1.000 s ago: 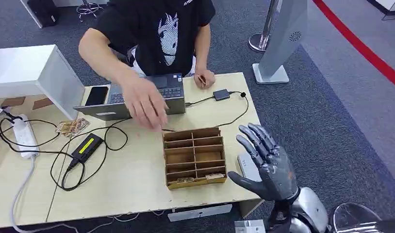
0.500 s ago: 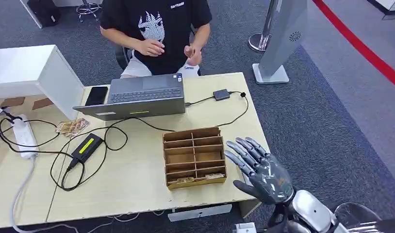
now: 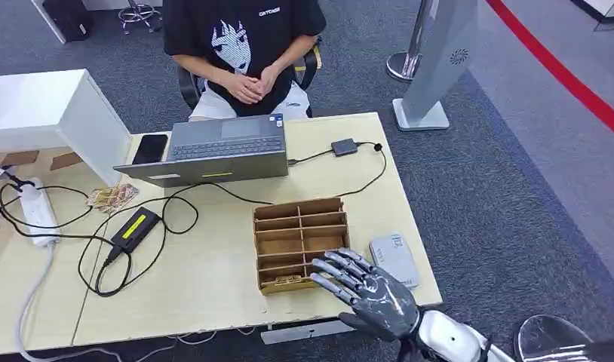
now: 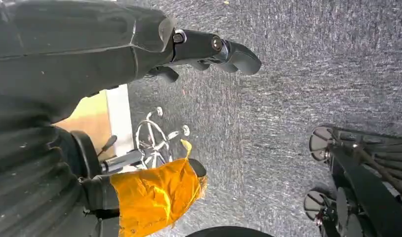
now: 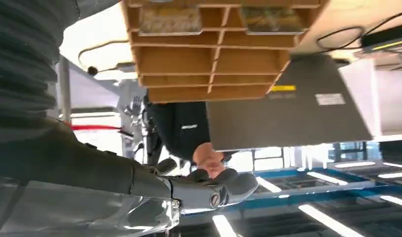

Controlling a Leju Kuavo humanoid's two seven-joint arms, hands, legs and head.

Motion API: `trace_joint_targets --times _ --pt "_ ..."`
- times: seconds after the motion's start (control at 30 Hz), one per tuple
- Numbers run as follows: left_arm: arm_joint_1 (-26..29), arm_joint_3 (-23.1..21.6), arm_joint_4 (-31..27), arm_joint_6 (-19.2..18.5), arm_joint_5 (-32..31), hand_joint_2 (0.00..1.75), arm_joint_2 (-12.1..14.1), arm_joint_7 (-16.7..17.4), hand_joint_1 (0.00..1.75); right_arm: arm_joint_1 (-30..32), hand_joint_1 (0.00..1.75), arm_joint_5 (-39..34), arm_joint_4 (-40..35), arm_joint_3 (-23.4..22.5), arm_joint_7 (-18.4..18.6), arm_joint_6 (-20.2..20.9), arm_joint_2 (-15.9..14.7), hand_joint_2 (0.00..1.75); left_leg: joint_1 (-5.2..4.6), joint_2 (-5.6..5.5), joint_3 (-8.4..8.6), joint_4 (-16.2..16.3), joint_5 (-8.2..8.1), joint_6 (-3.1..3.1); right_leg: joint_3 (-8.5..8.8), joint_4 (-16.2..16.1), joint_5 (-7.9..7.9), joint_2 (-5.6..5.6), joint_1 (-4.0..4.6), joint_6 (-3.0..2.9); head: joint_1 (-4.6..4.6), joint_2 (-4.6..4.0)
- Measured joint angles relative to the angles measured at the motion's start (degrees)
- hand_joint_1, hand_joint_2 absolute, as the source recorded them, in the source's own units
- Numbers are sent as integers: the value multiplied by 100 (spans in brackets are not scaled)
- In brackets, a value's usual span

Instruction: Pass the card to the sensor for recognition and then transmit it.

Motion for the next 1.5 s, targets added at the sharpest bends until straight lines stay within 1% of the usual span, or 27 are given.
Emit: trace_joint_targets --times 0.27,0.33,0.57,0.73,1.03,1.13,1.5 --pt "-2 -127 0 33 363 175 13 -4 0 -176 0 -24 271 382 4 -4 42 175 0 0 1 0 0 0 2 0 0 0 0 0 0 0" --pt "-4 -135 0 59 494 175 17 -9 0 -207 0 37 338 446 87 -17 61 175 0 0 2 0 0 0 2 0 0 0 0 0 0 0" --pt "-21 -284 0 118 889 175 26 -22 0 -369 0 649 596 542 581 -242 194 175 0 0 3 0 0 0 2 0 0 0 0 0 2 0" --pt "-33 -413 0 133 1093 175 26 -28 0 -464 0 704 763 557 706 -275 321 175 0 0 3 0 1 0 2 0 0 0 0 0 0 2" --pt "-88 -529 0 212 1576 175 26 -55 0 -515 0 785 1040 393 844 -188 468 175 0 -1 2 0 0 0 3 0 0 0 0 0 0 0" --pt "-108 -553 0 245 1724 175 26 -68 0 -527 0 887 1156 317 953 -122 501 175 0 -1 3 0 1 0 4 0 1 -1 0 0 0 0" --pt "-115 -553 0 363 2328 175 -2 -118 0 -563 0 769 1456 -5 973 -55 586 175 0 0 4 1 1 0 4 0 1 0 0 0 2 2"
